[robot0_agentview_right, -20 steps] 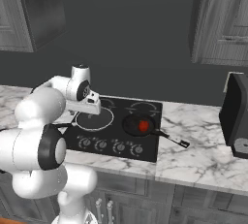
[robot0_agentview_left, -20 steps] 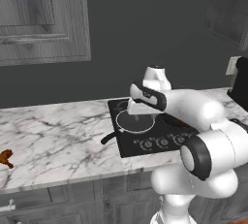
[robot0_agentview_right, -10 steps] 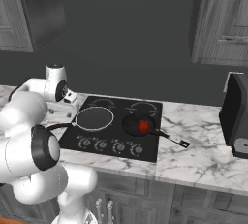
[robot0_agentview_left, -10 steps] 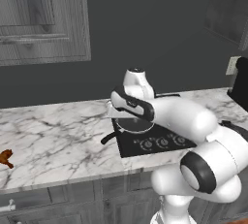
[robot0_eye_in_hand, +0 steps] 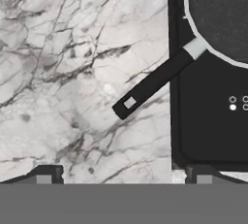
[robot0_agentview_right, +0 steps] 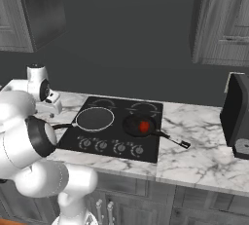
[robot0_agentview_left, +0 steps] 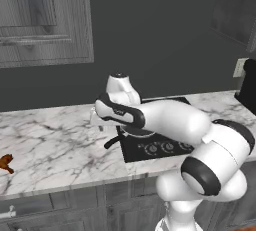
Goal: Place both pans onto different burners. Then place the bell pepper and the chicken drumstick on different pans.
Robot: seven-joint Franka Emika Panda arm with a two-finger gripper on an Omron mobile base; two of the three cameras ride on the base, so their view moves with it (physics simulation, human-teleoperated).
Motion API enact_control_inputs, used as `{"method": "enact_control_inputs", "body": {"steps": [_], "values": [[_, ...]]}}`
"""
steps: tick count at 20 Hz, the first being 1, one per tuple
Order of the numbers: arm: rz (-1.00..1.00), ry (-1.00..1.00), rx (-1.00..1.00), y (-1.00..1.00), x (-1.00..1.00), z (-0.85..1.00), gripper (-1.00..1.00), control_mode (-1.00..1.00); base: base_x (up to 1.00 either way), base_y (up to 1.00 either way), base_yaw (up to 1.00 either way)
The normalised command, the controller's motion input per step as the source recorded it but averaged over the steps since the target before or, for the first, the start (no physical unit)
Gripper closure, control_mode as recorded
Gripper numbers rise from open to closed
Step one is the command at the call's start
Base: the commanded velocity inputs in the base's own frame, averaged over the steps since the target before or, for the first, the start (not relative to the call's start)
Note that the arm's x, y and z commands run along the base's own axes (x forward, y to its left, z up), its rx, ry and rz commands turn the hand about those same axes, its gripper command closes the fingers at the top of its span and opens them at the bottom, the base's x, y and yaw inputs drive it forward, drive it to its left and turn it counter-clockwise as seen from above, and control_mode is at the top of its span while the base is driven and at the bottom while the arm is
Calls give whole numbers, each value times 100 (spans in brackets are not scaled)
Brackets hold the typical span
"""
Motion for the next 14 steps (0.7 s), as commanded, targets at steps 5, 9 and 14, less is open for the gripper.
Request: {"method": "enact_control_inputs", "body": {"steps": [5, 9, 14], "values": [[4, 1, 0, 63, 0, 0, -100, -100, 0, 0, 0], [6, 2, 0, 64, 0, 0, -100, -100, 0, 0, 0], [5, 4, 0, 69, 0, 0, -100, -100, 0, 0, 0]]}}
